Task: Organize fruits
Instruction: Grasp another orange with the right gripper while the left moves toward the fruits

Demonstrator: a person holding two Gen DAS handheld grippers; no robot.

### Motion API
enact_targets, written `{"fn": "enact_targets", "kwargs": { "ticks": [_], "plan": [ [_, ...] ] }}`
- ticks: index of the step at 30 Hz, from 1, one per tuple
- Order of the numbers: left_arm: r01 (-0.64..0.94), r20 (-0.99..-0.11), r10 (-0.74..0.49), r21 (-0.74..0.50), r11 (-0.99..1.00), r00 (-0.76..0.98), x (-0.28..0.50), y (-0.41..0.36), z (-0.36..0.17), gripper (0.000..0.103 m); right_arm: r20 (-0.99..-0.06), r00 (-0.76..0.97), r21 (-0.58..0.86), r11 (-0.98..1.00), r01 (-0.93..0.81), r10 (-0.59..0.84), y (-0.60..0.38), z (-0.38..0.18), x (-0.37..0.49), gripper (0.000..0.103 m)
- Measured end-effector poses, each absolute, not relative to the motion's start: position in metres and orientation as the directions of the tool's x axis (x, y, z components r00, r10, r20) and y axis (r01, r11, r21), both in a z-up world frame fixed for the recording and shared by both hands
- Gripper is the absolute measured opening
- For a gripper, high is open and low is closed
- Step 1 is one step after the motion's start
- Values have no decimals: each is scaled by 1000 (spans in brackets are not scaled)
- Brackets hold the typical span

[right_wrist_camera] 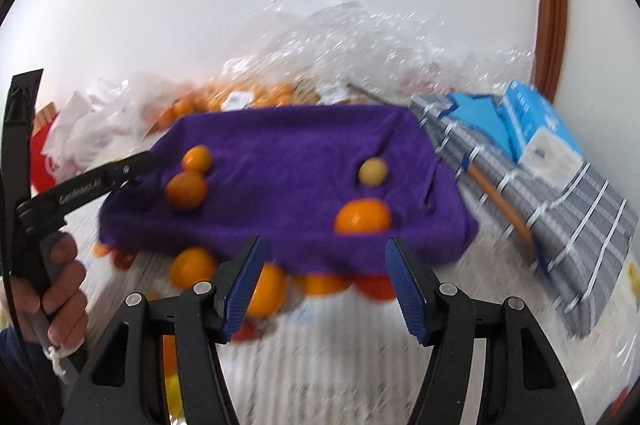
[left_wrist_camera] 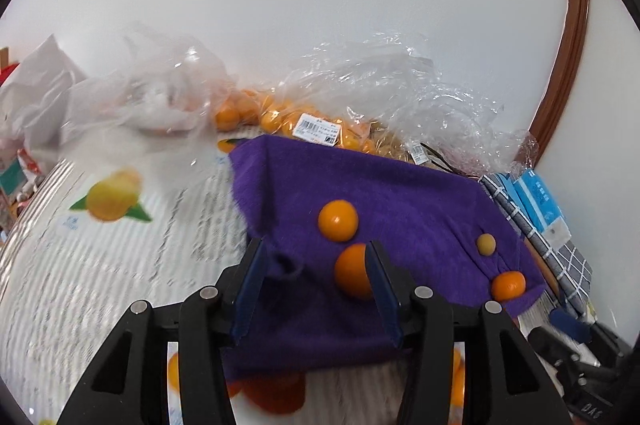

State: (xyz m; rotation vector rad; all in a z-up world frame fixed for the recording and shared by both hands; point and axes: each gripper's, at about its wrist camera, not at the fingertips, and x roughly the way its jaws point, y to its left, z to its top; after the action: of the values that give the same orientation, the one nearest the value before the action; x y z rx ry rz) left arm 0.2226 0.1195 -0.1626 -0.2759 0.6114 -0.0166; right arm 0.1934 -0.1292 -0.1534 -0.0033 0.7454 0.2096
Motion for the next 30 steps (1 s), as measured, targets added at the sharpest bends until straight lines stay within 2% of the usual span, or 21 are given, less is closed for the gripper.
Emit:
{"fn": "enact_targets", "kwargs": {
  "ticks": [4, 10, 14, 21, 27, 30],
  "plan": [
    [-72, -569, -110, -287, 955, 815, 203, 130, -167, 48, -705, 677, 97, 974, -203, 212, -126, -169, 185, 45],
    [-82, -584, -92, -265, 961, 807, 191, 133, -171, 48, -700, 657, 185, 959, -212, 280, -119, -169, 191, 45],
    [-89, -584, -86, -265, 960, 807, 191, 135, -171, 49, -722, 635, 190, 961, -200, 275, -110, -177, 203, 45],
    [-91, -587, -112, -304, 948, 802, 195, 141, -172, 48, -760, 584, 211, 958, -194, 286, -106, -187, 220, 32],
    [-70, -590, -117, -285, 956, 799, 193, 134, -173, 48, -732, 619, 252, 957, -142, 284, -129, -180, 214, 32],
    [-49, -599, -138, -285, 957, 789, 195, 130, -174, 48, -730, 644, 214, 971, -101, 228, -147, -175, 204, 32]
  ]
}}
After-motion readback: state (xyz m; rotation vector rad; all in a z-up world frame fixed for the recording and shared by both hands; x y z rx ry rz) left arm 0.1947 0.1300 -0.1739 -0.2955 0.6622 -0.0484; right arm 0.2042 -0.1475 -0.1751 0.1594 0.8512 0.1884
